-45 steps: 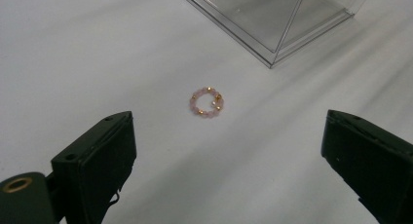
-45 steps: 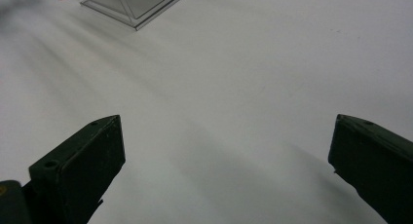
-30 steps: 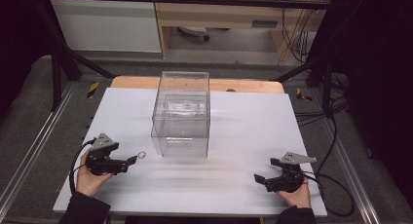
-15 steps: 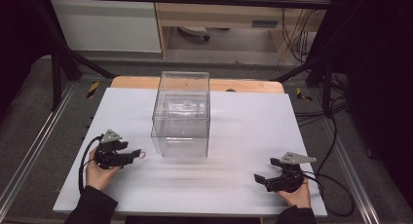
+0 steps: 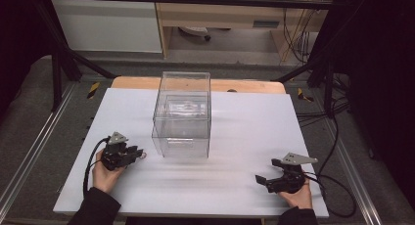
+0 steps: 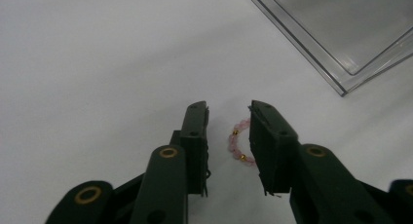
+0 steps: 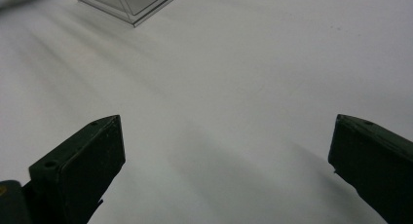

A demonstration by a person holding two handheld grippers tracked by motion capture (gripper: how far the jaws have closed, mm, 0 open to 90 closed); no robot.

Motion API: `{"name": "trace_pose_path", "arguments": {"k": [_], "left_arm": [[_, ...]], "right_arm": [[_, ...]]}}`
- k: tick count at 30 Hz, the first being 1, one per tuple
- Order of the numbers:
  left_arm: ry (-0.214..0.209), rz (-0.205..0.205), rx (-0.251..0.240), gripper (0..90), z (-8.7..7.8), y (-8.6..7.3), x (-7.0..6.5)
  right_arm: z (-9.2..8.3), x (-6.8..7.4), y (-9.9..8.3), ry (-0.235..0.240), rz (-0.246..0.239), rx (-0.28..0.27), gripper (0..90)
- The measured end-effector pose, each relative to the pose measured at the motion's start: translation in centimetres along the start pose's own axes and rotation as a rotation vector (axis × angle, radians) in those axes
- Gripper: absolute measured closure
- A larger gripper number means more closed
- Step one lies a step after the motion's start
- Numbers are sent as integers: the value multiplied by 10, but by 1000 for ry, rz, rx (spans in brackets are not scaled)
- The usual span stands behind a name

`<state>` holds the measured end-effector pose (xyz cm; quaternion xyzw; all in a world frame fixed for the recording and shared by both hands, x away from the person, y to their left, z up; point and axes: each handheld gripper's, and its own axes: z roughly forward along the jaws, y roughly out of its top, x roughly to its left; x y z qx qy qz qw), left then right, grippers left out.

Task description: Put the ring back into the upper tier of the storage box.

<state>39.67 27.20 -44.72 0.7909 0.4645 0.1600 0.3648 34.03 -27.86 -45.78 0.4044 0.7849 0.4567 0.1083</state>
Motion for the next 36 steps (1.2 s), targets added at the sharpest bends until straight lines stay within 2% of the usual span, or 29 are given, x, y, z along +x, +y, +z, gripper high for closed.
{"name": "trace_pose_path", "arguments": {"k": [3, 16, 36], "left_arm": [[-3, 3, 8, 747, 1, -1, -1], [26, 22, 8, 845, 4, -2, -5], [51, 26, 2, 861, 5, -3, -8]], "right_arm": [[0, 0, 0, 0, 0, 2, 5], [1, 0, 0, 3, -2, -1, 5], [1, 0, 0, 3, 0, -1, 5]]}}
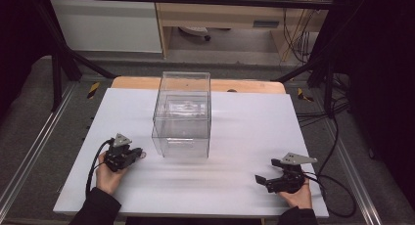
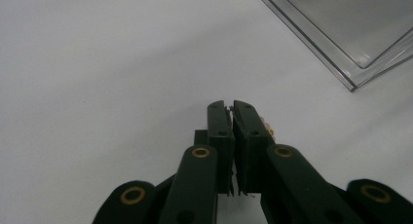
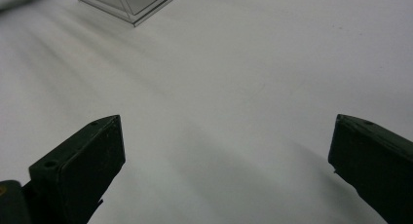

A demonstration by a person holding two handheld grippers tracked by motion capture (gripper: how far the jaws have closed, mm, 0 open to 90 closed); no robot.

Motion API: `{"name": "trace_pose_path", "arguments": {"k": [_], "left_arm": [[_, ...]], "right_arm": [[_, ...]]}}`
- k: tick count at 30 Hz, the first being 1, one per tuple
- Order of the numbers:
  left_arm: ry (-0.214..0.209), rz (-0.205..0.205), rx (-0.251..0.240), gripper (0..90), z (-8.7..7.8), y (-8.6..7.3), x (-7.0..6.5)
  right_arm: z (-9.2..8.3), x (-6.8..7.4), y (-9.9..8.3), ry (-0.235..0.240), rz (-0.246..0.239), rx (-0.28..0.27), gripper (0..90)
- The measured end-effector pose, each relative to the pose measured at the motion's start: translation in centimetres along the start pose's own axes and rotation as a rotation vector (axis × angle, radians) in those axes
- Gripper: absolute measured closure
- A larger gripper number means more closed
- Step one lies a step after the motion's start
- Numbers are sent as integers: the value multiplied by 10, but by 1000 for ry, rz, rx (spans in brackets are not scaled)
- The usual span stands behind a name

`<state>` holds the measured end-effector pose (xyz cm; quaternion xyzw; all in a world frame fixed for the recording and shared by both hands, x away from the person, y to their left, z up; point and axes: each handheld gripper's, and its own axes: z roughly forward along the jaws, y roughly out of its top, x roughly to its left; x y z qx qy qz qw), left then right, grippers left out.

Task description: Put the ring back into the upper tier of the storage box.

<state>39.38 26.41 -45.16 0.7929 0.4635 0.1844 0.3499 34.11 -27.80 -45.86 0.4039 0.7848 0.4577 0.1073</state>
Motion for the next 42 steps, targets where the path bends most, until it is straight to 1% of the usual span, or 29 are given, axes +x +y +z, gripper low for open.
{"name": "trace_pose_path", "arguments": {"k": [12, 15, 19, 22, 28, 36, 42], "left_arm": [[-28, -32, -21, 864, 0, -3, 4], [-35, -32, -28, 863, -1, -4, 5], [-41, -39, -49, 864, -3, -4, 5], [-45, -38, -71, 864, -7, -3, 4], [-59, -32, -88, 865, -12, -3, 3], [-63, -23, -112, 864, -18, -3, 0], [-66, -26, -129, 865, -23, -4, 0]], "right_arm": [[-1, 0, 0, 0, 2, 1, 5], [0, 0, 0, 1, 7, 2, 5], [-1, 0, 0, 1, 4, -1, 5], [-1, 0, 0, 2, 3, 0, 5], [0, 0, 0, 1, 4, 2, 5], [-1, -1, 0, 2, 0, 1, 5], [-1, 0, 0, 0, 5, -1, 5]]}}
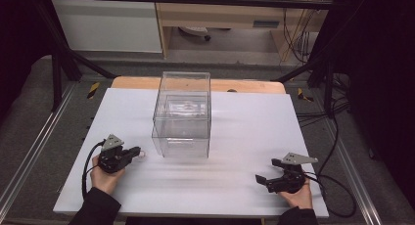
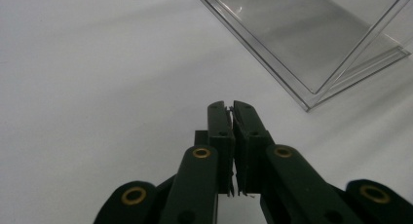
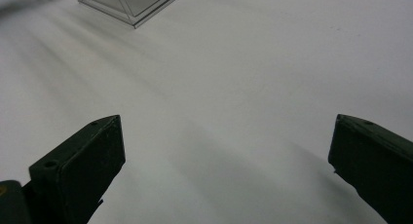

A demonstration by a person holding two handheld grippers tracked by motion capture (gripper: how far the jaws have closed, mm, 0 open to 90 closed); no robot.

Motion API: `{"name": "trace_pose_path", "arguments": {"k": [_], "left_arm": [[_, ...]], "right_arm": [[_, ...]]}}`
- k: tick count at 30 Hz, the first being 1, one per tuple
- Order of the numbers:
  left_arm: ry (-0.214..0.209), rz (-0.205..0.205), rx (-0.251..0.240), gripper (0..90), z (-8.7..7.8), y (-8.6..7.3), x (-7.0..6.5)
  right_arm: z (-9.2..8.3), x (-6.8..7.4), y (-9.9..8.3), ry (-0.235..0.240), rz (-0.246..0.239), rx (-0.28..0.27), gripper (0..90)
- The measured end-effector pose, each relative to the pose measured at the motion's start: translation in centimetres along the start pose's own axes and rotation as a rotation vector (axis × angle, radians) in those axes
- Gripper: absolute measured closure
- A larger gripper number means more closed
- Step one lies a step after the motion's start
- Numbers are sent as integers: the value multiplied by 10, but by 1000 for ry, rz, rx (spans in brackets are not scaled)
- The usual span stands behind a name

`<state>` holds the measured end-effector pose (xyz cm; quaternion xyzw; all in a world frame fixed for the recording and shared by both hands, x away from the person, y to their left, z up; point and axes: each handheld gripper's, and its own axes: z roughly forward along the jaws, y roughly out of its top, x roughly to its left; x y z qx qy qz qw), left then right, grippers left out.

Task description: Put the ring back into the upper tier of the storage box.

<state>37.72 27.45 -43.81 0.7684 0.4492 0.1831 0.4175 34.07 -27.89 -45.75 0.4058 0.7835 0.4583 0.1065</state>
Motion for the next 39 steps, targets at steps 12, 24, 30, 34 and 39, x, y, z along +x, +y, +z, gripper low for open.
{"name": "trace_pose_path", "arguments": {"k": [12, 24, 30, 34, 39], "left_arm": [[-14, -3, -34, 864, -11, 2, -3], [-33, -8, -69, 864, -20, 5, -5], [-39, -6, -92, 864, -24, 7, -7], [-47, -17, -120, 864, -29, 9, -7], [-55, -14, -137, 864, -34, 11, -8]], "right_arm": [[0, 0, 0, -3, -4, 3, 5], [0, 0, 0, -3, -5, 8, 5], [0, 0, 0, -5, -6, 10, 5], [-1, 0, 0, -8, -7, 4, 5], [0, 0, -1, -7, -4, 11, 5]]}}
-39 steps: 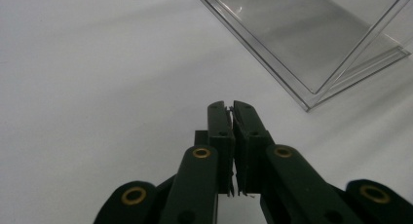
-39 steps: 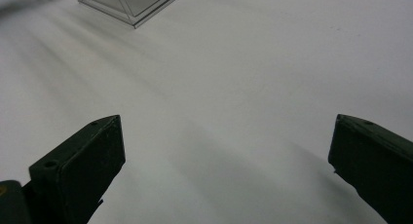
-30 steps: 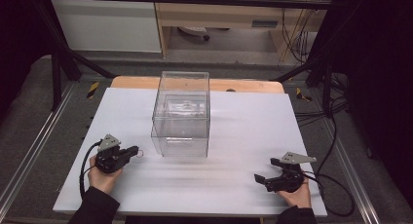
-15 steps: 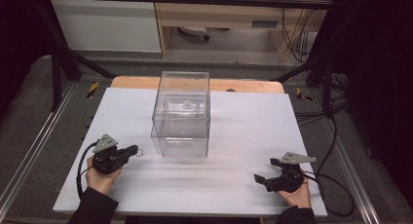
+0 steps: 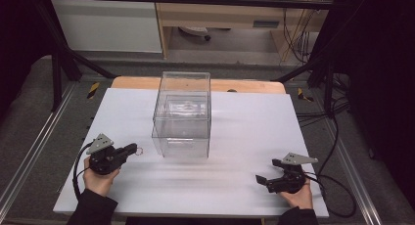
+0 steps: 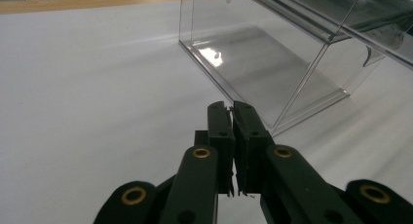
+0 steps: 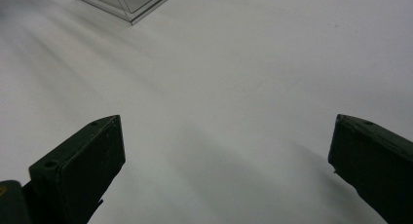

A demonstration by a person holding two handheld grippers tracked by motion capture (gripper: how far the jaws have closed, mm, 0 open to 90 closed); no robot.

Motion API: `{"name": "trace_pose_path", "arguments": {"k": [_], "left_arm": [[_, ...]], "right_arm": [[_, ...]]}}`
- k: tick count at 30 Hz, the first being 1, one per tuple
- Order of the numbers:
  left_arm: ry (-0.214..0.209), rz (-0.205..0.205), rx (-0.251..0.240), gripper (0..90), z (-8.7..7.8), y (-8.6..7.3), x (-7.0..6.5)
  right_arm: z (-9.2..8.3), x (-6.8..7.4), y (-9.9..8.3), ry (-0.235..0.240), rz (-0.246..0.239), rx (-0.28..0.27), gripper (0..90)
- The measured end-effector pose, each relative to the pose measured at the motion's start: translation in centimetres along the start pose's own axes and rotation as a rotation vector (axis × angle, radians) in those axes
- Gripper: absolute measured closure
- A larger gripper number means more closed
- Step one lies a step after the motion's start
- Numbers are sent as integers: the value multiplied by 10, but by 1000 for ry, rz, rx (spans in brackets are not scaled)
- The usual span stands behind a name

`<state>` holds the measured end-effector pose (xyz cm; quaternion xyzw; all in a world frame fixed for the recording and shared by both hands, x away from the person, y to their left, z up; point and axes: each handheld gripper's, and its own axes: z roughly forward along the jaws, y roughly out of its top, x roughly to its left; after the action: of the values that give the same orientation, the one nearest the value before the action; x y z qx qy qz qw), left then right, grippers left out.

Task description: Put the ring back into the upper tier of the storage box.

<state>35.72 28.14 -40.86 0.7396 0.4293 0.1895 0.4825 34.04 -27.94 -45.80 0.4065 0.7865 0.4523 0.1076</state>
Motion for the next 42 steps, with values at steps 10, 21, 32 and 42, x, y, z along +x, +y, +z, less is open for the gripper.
{"name": "trace_pose_path", "arguments": {"k": [10, 21, 32, 42], "left_arm": [[-6, 7, -27, 864, -6, 5, -4], [-9, 6, -61, 864, -14, 10, -4], [-23, 0, -102, 864, -23, 15, -6], [-37, 13, -141, 864, -32, 23, -12]], "right_arm": [[1, 0, 0, -4, -1, 2, 5], [1, 0, 0, -6, -5, 5, 5], [1, 0, 0, -5, -2, 5, 5], [0, 0, 0, -5, -5, 2, 5]]}}
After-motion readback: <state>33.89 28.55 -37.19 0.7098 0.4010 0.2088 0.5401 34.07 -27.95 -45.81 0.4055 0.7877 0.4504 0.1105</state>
